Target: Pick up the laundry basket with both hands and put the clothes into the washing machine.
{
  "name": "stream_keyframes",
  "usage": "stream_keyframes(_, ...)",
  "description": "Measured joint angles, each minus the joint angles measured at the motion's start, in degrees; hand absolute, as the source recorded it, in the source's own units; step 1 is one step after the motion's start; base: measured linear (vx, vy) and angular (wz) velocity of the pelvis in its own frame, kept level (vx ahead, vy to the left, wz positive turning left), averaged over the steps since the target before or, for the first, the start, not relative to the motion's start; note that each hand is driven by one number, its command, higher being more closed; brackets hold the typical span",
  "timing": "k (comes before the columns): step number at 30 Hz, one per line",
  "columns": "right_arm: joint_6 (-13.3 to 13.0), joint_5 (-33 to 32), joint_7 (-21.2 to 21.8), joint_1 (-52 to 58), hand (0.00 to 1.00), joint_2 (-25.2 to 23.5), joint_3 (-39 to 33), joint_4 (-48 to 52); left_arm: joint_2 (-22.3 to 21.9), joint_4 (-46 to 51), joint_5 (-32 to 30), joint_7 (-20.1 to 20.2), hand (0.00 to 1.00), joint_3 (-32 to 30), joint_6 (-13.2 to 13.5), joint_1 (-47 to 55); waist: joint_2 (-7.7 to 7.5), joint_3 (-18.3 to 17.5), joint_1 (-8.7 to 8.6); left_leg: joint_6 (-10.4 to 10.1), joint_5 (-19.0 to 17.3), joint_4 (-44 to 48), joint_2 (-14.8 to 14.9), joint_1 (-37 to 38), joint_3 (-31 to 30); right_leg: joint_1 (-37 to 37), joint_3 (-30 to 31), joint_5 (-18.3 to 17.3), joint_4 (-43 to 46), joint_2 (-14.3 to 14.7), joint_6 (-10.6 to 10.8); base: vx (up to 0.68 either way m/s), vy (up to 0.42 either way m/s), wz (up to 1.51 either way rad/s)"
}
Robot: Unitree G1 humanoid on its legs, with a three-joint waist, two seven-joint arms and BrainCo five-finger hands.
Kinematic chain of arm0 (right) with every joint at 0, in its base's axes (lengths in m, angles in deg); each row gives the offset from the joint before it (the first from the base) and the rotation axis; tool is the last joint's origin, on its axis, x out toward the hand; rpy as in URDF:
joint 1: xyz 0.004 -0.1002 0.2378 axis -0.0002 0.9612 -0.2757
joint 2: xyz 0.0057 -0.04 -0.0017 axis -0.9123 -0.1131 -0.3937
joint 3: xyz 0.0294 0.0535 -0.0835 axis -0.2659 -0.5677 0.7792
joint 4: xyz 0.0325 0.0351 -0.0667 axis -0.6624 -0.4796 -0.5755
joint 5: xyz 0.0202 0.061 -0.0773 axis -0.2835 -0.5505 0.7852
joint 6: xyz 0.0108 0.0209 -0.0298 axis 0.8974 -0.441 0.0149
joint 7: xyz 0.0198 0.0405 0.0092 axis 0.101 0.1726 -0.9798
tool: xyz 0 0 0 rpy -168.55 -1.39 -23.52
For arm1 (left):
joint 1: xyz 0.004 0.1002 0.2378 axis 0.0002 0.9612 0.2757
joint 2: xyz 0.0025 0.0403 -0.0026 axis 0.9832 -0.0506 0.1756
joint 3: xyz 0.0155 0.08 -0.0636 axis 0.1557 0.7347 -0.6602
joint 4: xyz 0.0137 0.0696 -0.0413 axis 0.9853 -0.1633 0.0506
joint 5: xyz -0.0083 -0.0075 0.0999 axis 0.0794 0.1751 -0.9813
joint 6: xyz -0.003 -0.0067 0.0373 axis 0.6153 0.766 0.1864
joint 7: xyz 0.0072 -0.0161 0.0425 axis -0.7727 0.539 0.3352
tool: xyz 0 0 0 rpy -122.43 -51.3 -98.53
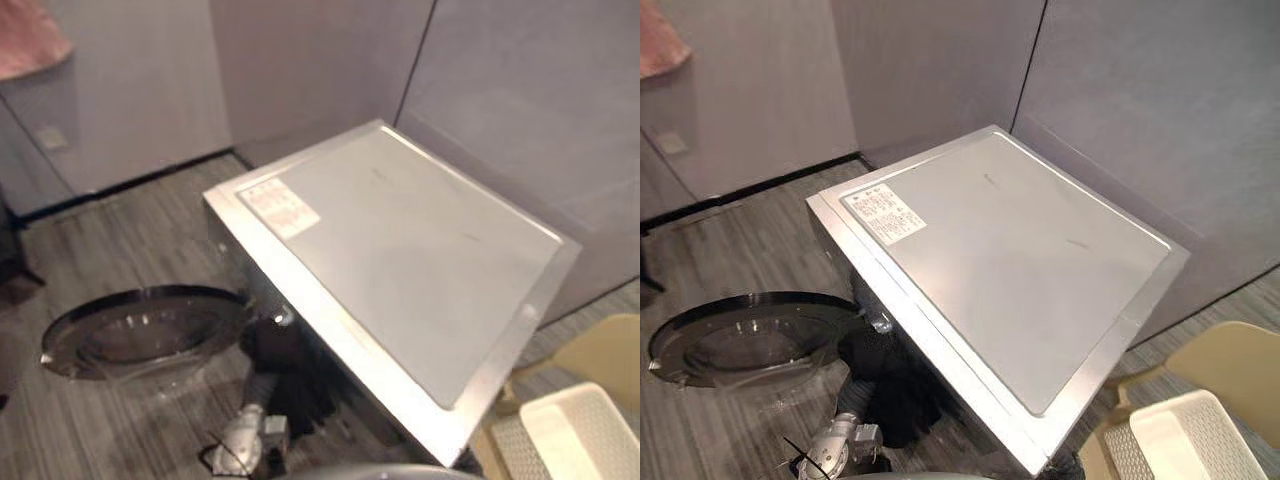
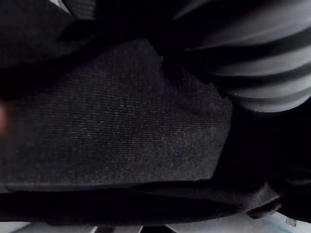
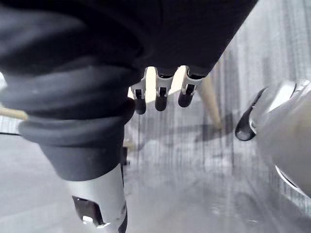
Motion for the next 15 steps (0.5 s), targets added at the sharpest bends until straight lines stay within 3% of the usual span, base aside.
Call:
stream_keyframes(3, 0.17, -0.06, 0.05, -0.73, 0.0, 0.4, -1.28, -2.14, 1.19, -0.49, -0.03, -0.12, 1.0, 0.28, -0.09, -3.25, 0.44, 0.05, 0.12, 2.22, 1.33, -2.28, -1.41, -1.04, 2.4, -2.72, 1.31, 4.12, -1.57, -1.76, 1.15, -0.11, 0.189, -0.31)
stream_keyframes(7, 0.14, -0.11, 0.07, -1.19, 0.0, 1.26, -1.26, -0.71, 1.37, -1.6, -0.04, -0.3, 1.0, 0.29, -0.09, -6.16, 3.07, 0.29, -0.05, 3.68, 2.23, -5.14, -1.23, -1.99, 6.54, -7.29, 3.2, 10.73, -2.72, -1.81, 1.4, -0.17, 0.132, -0.57)
stream_keyframes(10, 0.17, -0.14, 0.2, -0.48, 0.0, 0.93, -1.06, 2.47, 1.35, -1.6, -0.08, -1.31, 1.0, -0.25, -0.09, -6.7, 3.5, 0.22, 0.18, 3.9, 2.28, -5.92, 0.57, -1.82, 10.43, -9.61, 2.56, 15.91, -4.42, -0.79, 0.05, -0.17, 0.096, -0.81)
stream_keyframes(11, 0.11, -0.13, 0.27, -0.14, 0.0, 0.32, -0.03, 4.21, 1.35, -1.6, -0.08, -1.54, 1.0, -1.22, -0.09, -6.68, 3.44, 0.17, 0.18, 3.9, 2.26, -6.02, 1.6, -1.64, 12.21, -10.05, -0.16, 17.32, -5.23, -0.22, -1.14, -0.14, 0.031, -0.89)
stream_keyframes(13, 0.2, -0.1, 0.52, -0.12, 0.0, 0.16, 2.74, 5.33, 1.23, -1.59, -0.05, -2.17, 1.0, -3.04, -0.07, -6.17, 2.8, -0.21, 0.44, 3.95, 2.26, -6.27, 2.93, -1.29, 15.22, -11.69, -5.48, 14.55, -1.98, 1.02, -1.48, -0.11, -0.008, -0.77)
stream_keyframes(15, 0.13, -0.05, 1.38, -0.08, 0.0, 0.2, 3.82, 5.41, 0.91, -1.6, -0.01, -2.76, 1.0, -3.57, -0.08, -4.61, 2.1, -0.5, 0.29, 3.92, 2.26, -7.39, 2.97, 0.68, 16.71, -11.27, -10.68, 6.47, 6.42, 3.26, -1.79, -0.05, -0.078, -0.38)
